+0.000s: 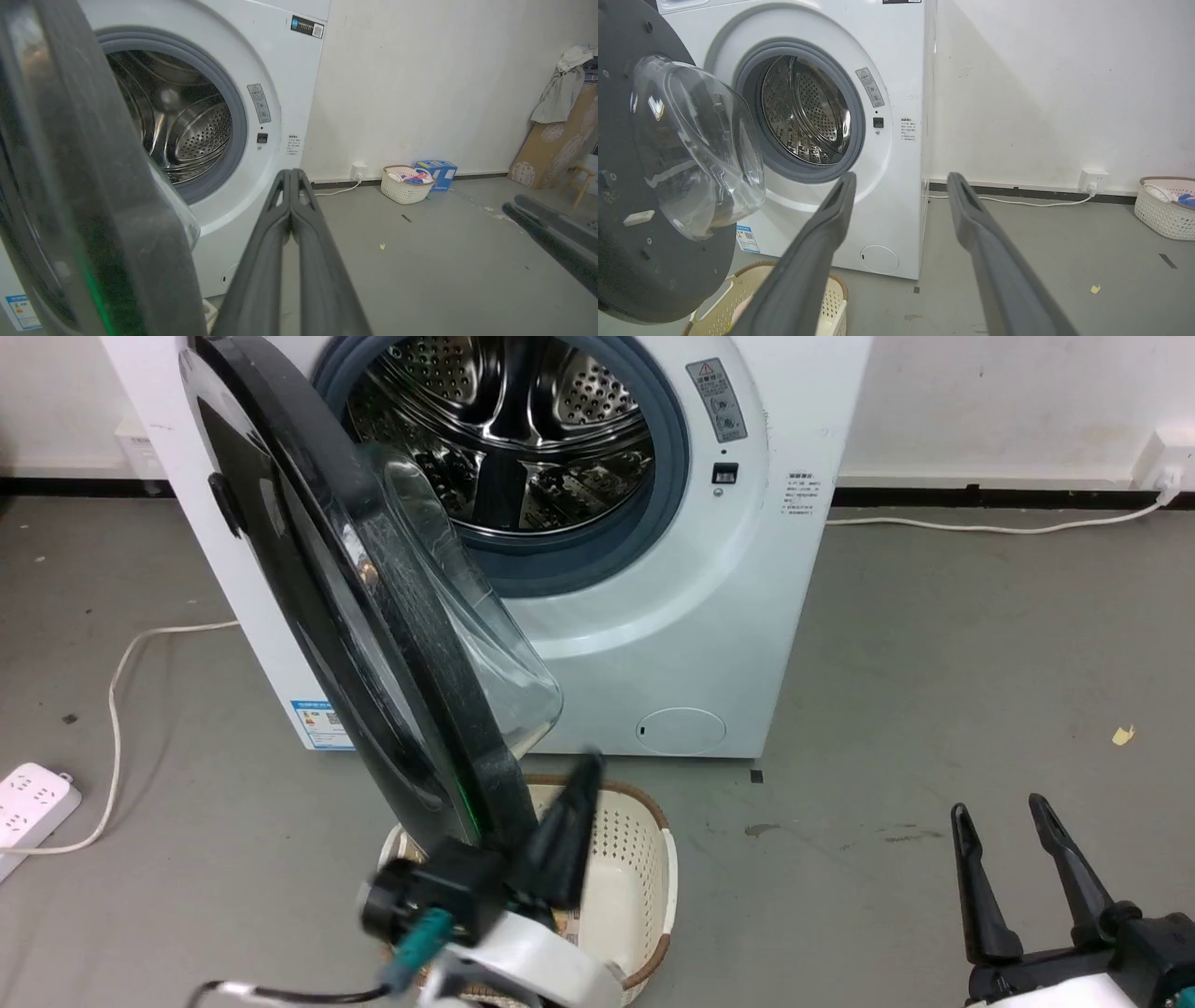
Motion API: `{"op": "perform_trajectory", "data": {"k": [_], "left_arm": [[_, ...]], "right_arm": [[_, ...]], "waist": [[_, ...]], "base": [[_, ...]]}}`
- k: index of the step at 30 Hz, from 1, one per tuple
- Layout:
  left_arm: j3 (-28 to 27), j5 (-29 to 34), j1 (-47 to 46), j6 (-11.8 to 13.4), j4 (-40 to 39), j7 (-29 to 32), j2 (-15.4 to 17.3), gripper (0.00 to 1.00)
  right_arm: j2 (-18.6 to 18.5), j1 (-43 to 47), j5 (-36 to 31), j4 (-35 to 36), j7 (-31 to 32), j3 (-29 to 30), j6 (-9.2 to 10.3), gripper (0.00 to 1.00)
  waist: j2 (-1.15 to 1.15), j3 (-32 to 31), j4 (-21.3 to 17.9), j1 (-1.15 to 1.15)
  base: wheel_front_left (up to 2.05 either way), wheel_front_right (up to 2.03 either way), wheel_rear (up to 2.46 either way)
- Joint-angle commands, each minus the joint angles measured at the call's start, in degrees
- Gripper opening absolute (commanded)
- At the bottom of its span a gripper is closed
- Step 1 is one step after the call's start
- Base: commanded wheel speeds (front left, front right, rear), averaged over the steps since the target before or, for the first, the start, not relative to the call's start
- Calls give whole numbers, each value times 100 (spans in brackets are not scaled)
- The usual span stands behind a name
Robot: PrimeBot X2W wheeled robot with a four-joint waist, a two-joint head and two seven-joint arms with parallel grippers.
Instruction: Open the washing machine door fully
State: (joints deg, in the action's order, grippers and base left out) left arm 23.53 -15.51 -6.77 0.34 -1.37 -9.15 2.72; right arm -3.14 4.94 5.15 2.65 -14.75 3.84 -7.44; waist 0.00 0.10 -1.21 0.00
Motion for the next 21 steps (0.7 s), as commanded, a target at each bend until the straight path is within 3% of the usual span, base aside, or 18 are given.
{"op": "perform_trajectory", "data": {"k": [1,5,11,21], "left_arm": [[7,-20,47,-1,28,4,16,0],[193,-168,34,48,639,112,16,0],[-33,-211,-112,248,1293,-162,42,0],[-220,-290,-7,289,1571,-440,141,0]], "right_arm": [[25,-55,35,-1,-25,5,-5,100],[25,-66,38,-15,-25,-6,-5,100],[25,-56,65,-48,-25,-22,-5,100],[26,32,96,-163,-25,-110,-5,100]], "waist": [[0,6,1,0],[0,45,9,0],[0,49,109,0],[0,-120,711,0]], "base": [[0,0,0],[0,0,0],[0,0,0],[0,0,0]]}}
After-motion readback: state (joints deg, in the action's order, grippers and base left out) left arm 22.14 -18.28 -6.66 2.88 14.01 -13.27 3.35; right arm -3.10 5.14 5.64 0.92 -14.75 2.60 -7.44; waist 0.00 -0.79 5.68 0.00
